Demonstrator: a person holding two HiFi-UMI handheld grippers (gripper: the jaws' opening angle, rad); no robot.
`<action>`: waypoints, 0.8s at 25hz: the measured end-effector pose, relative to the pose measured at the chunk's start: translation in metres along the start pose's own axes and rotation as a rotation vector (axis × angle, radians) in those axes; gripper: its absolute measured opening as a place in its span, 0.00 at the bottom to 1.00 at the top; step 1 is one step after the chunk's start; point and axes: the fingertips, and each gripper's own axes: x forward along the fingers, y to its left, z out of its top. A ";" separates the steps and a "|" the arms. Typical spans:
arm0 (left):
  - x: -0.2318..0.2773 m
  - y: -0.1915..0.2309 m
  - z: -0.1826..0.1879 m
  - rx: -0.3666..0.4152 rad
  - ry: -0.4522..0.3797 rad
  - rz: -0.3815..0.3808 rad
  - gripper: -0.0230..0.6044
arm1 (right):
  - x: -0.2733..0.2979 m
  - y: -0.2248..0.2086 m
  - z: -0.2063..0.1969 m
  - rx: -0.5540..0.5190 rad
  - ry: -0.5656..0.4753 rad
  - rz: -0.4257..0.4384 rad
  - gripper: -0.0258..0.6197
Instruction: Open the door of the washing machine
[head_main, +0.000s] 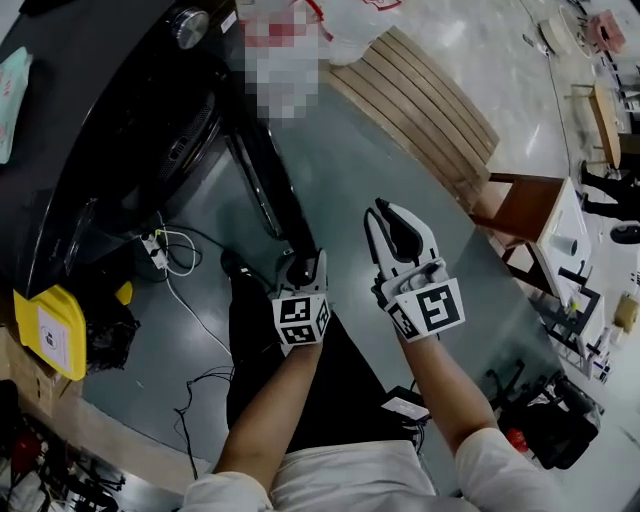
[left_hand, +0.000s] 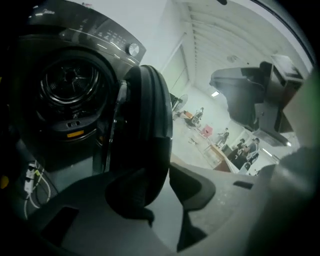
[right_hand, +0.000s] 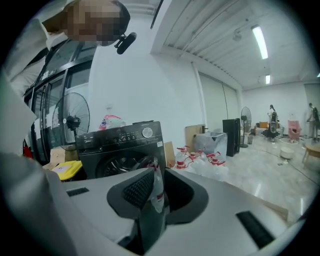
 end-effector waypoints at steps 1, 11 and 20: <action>0.010 -0.015 0.001 -0.015 0.004 -0.047 0.24 | -0.006 -0.005 0.000 0.003 -0.004 -0.014 0.17; 0.032 -0.099 0.045 0.001 -0.031 -0.497 0.34 | -0.051 -0.035 -0.006 0.022 -0.003 -0.106 0.17; -0.065 -0.020 0.126 0.166 -0.167 -0.438 0.11 | -0.028 -0.003 0.050 0.049 -0.094 -0.011 0.17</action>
